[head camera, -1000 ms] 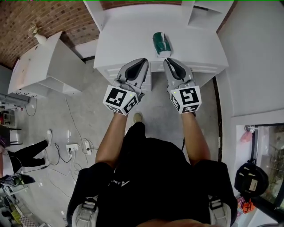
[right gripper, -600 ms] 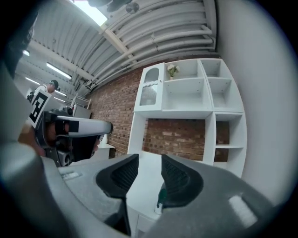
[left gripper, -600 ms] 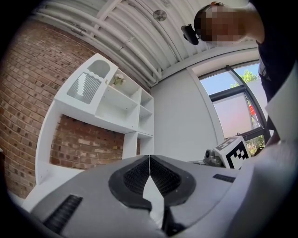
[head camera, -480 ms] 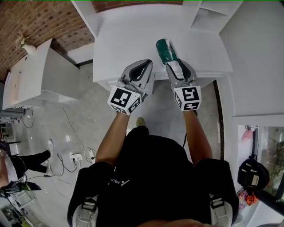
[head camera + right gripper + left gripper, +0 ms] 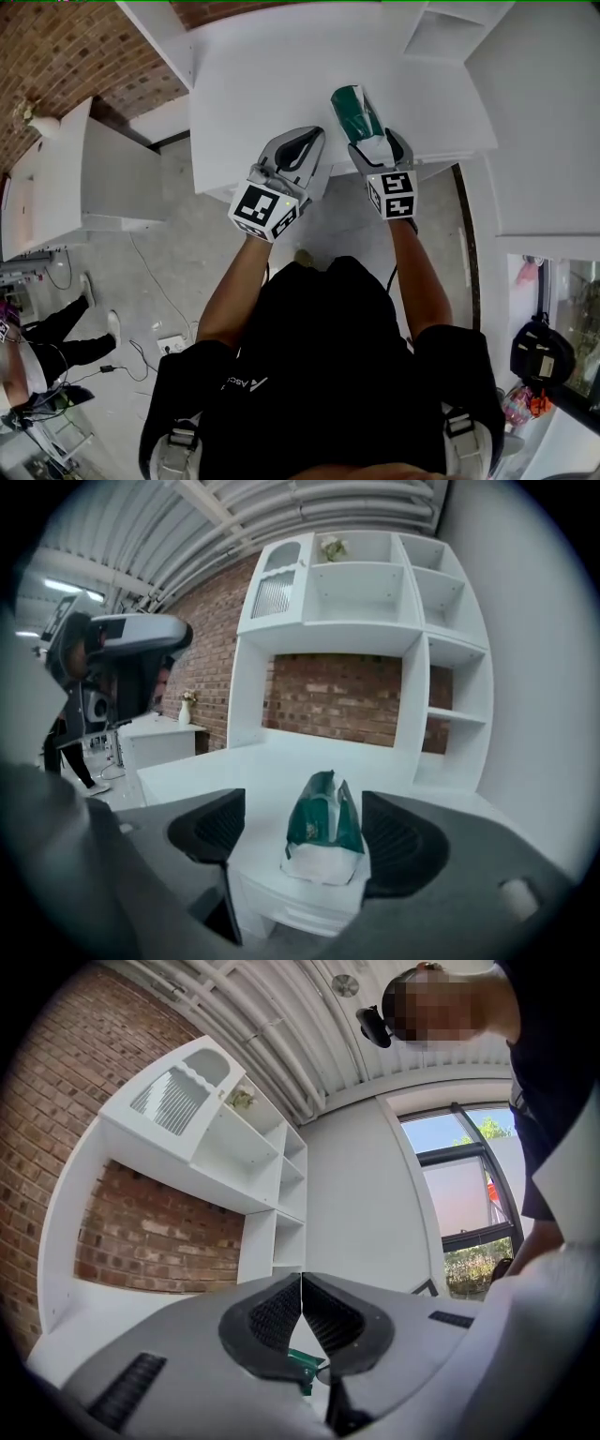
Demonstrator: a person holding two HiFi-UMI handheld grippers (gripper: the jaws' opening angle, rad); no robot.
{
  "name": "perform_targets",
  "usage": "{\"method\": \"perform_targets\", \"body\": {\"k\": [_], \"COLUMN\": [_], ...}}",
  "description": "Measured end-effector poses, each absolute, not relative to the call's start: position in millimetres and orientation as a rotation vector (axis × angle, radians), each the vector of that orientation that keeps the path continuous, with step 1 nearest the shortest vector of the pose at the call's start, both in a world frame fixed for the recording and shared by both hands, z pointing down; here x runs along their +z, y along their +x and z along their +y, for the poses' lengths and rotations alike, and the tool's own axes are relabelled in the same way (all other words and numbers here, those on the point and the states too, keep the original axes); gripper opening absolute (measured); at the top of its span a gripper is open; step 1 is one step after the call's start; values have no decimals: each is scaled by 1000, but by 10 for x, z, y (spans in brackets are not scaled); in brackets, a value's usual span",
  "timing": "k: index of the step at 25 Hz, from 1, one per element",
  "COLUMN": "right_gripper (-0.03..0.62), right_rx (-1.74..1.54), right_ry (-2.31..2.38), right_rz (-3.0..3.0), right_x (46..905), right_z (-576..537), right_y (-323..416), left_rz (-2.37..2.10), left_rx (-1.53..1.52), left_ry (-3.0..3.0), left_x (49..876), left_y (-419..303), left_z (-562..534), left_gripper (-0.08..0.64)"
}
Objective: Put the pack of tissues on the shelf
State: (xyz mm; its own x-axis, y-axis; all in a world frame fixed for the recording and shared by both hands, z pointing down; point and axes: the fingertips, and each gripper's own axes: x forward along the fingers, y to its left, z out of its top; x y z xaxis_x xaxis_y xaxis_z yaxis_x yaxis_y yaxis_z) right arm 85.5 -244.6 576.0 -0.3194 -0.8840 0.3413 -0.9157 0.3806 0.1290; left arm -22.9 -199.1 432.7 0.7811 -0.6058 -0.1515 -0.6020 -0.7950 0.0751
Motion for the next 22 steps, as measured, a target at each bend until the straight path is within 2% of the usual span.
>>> {"method": "perform_targets", "body": {"k": [8,15,18,22], "right_gripper": [456,466,455,336], "right_rx": [260,352,364,369], "right_ry": [1544,1474,1461,1464], "right_rz": [-2218,-2155,-2113,-2107], "right_x": [6318,6707,6804,6820], "right_z": [-2848,-3075,-3104,-3093], "right_y": [1003,1003,1025,1048], "left_rz": [-1030,-1087,-1097,-1102], "left_rx": [-215,-186,-179,-175], "left_ry": [2926,2900,2890,2882], "left_x": [4469,4514,4539,4563], "left_y": [-196,-232,-250,-257], "left_z": [-2317,-2566,-2626,-2674], "left_gripper": [2,2,2,2]}}
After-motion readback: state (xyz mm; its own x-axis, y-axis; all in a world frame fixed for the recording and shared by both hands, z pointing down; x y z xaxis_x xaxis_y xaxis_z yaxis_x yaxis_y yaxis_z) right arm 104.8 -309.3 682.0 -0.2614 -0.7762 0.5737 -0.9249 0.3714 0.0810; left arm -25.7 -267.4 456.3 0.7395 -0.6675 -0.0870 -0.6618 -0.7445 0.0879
